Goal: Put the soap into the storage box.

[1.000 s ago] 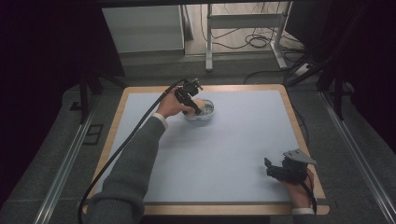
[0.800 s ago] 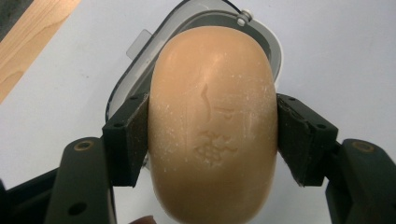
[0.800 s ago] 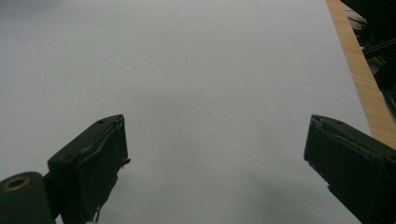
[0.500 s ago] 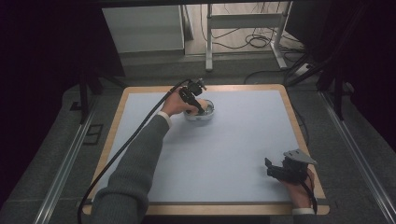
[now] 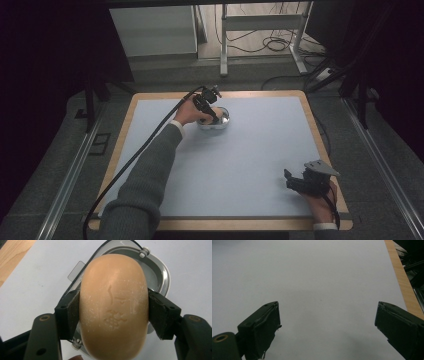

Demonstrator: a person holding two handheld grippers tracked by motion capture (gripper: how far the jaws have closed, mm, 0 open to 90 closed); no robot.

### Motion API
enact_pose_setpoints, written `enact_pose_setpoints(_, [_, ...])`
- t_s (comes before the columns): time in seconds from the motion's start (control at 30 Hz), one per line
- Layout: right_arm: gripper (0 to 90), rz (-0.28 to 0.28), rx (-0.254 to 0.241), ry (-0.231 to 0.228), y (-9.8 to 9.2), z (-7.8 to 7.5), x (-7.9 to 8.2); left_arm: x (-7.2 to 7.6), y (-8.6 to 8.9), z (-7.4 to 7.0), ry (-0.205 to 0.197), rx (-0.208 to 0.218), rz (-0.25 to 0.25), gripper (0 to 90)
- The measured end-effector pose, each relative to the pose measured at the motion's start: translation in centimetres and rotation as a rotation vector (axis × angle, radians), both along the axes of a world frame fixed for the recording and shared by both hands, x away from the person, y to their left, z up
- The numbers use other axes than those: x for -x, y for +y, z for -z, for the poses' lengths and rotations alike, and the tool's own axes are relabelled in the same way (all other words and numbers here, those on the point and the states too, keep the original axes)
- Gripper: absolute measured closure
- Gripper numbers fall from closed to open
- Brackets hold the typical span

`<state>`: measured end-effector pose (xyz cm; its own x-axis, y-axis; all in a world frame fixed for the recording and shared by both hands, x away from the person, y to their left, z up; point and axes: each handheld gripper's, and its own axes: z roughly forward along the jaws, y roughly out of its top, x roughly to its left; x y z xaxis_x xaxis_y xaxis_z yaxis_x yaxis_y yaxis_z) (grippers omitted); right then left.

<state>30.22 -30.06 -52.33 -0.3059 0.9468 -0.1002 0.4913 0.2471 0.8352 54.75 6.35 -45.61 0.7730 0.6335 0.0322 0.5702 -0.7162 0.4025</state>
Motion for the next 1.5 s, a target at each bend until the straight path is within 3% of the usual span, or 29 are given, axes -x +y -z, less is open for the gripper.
enact_pose_setpoints(0.07, [6.0,0.001,-0.001,0.0,0.0,0.0,0.0,0.1,0.2,-0.4,0.001,0.048,-0.014,32.1])
enact_pose_setpoints(0.4, [6.0,-0.001,-0.001,0.003,0.1,0.0,0.1,1.9,1.2,-2.3,-0.037,0.081,-0.009,28.3])
enact_pose_setpoints(0.87, [6.0,-0.002,-0.002,-0.007,0.2,-0.3,0.2,7.1,5.8,-2.3,-0.095,0.187,-0.05,25.6])
enact_pose_setpoints(1.0, [6.0,-0.005,0.001,-0.005,0.3,-0.2,0.2,8.7,7.1,-1.9,-0.107,0.221,-0.062,25.3])
enact_pose_setpoints(1.2, [6.0,-0.002,0.0,-0.007,0.2,-0.3,0.2,11.0,9.1,-0.7,-0.113,0.235,-0.096,24.3])
enact_pose_setpoints(1.5, [6.0,-0.002,0.002,-0.005,0.2,-0.3,0.2,16.1,11.7,2.8,-0.126,0.29,-0.156,24.0])
